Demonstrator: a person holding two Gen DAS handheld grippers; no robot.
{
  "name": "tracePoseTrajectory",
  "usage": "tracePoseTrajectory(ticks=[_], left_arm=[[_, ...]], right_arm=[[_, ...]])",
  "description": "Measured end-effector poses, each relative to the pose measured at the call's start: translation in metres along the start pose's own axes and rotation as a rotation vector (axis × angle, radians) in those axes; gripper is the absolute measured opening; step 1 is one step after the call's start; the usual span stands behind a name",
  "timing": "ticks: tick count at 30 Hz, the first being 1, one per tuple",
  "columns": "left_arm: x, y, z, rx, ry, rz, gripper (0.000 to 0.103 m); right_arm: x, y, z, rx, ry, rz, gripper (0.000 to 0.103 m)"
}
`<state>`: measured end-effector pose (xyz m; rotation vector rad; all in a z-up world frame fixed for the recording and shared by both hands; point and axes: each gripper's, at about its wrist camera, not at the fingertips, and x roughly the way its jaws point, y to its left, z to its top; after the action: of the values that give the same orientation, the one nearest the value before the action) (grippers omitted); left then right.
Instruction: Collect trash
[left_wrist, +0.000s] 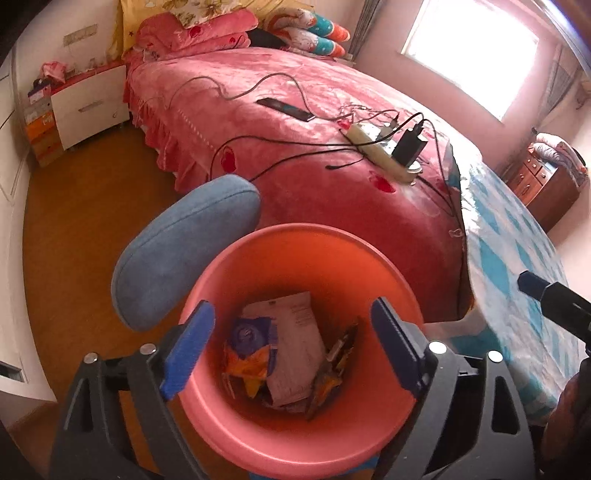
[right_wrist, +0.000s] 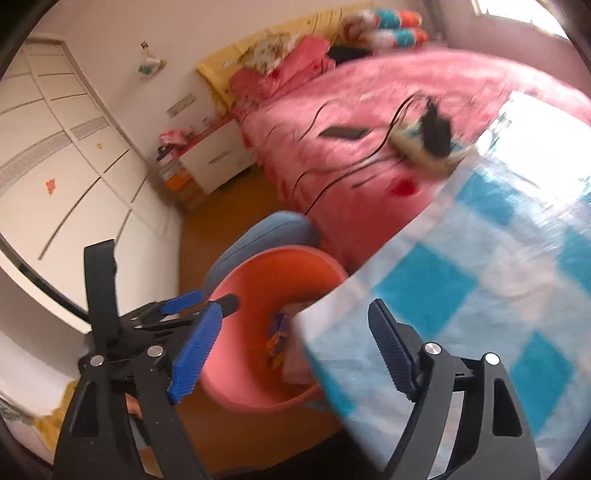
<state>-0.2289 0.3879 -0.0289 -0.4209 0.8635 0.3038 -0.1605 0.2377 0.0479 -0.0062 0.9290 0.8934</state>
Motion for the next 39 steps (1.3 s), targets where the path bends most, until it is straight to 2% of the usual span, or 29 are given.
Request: tracePoseTrajectory(ticks=[8,17,30,39], left_arm=[[-0.017,-0.032,0.004,0.042,-0.067,-0.055,0.093],[-0.037,-0.089,0.016,0.130,-0.172,-0.121,0.099],[-0.037,-0.175,0.016,0.234,-0.189,-0.194,0.099],[-0.030,-0.224,0.014,0.268,-0.182,-0.231,0.099]], right_arm=[[-0.036,-0.023,-0.008,-0.059,-0.115,-0.192,0.088],[-0.066,-0.069,-0.019,-0.013,-0.180,-0.295,0.089],[-0.117,-0.118,-0.037,0.055,-0.273,-0.416,0.091],[-0.145,-0.147,-0.052,0.105,-0.318,-0.476,0.091]])
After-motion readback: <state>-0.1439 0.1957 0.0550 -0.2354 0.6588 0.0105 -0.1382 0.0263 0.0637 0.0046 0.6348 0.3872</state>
